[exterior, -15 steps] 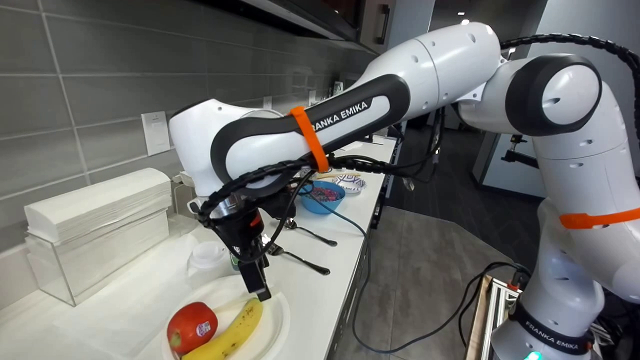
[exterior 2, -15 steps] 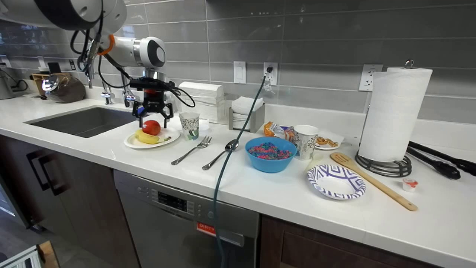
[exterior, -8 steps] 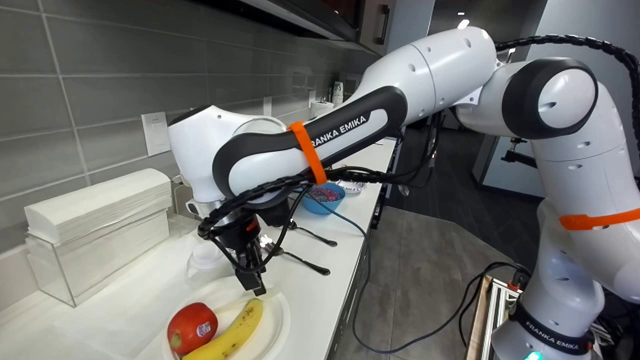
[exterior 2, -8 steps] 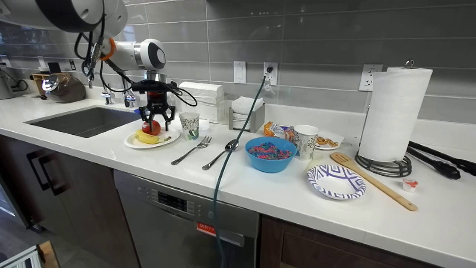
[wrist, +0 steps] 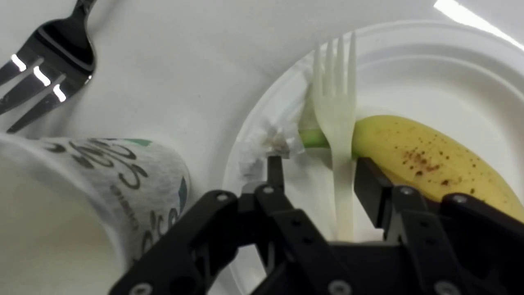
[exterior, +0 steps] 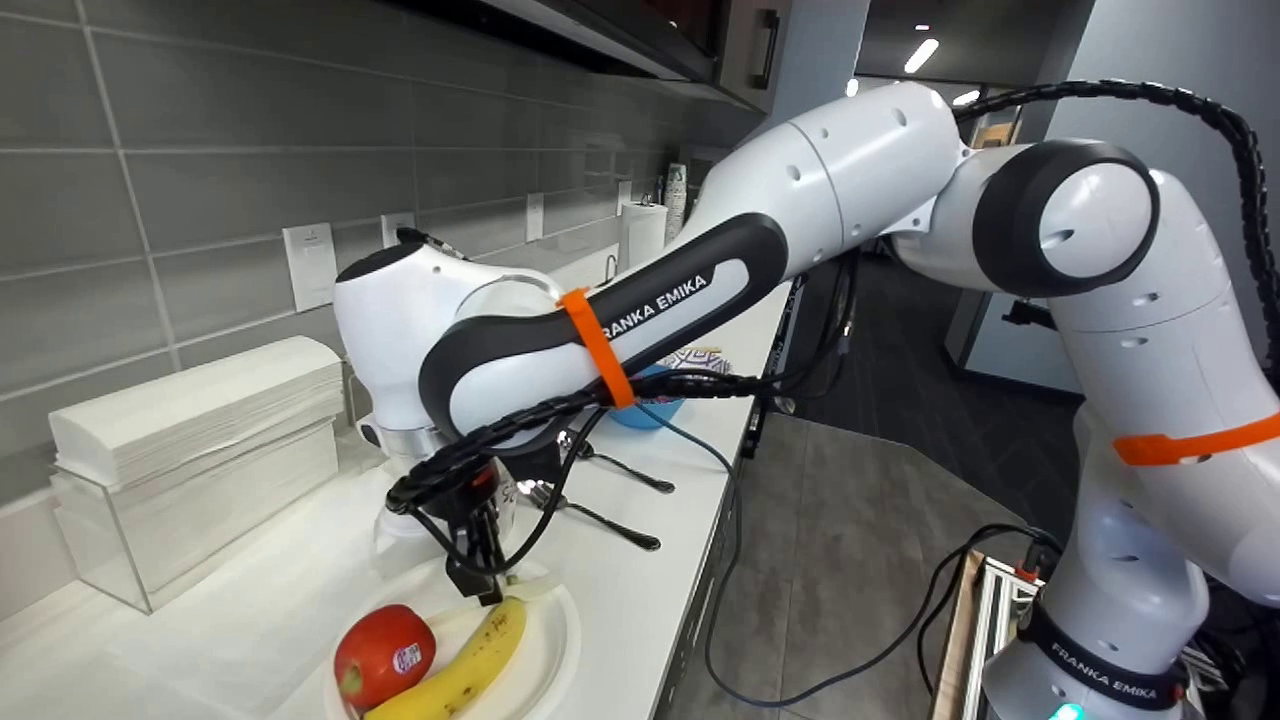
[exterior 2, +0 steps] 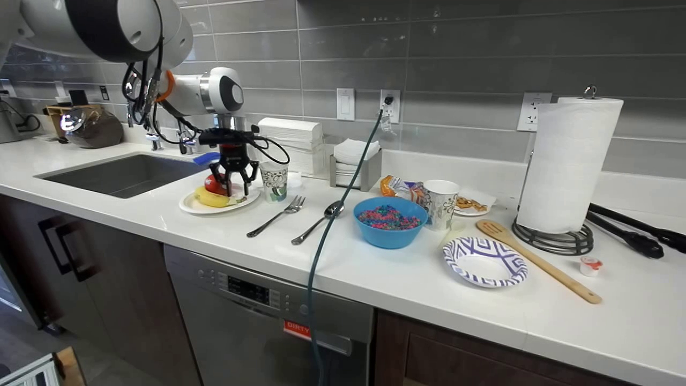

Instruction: Take the plate fork off the plate

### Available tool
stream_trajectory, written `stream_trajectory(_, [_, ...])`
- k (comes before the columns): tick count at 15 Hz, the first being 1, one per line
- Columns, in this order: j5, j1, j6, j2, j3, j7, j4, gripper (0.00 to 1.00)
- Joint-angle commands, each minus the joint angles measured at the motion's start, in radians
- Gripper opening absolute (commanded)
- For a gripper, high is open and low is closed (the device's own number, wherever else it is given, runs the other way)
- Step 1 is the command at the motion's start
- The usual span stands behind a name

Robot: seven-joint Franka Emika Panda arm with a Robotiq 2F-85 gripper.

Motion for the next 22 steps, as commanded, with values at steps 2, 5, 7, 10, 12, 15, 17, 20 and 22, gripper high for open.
stream_trajectory(2, [-0.022,0.025,0.008,0.042,-0.011,-0.001,0.062,0.51])
stream_trajectory(5, [-0.016,0.028,0.006,0.049,-0.008,-0.009,0.078,0.46])
stream_trajectory(7, [-0.007,0.028,0.005,0.057,-0.004,-0.017,0.087,0.38])
stream_trajectory(10, [0.013,0.024,-0.003,0.07,0.007,-0.034,0.093,0.31])
stream_trajectory(12, [0.026,0.019,-0.006,0.074,0.014,-0.044,0.092,0.28])
stream_trajectory(15, [0.03,0.02,-0.011,0.08,0.016,-0.052,0.09,0.32])
stream_trajectory(17, [0.033,0.019,-0.017,0.087,0.018,-0.056,0.092,0.25])
stream_trajectory(20, [0.042,0.017,-0.028,0.092,0.019,-0.063,0.091,0.0])
stream_trajectory(22, [0.048,0.016,-0.033,0.084,0.019,-0.061,0.086,0.03])
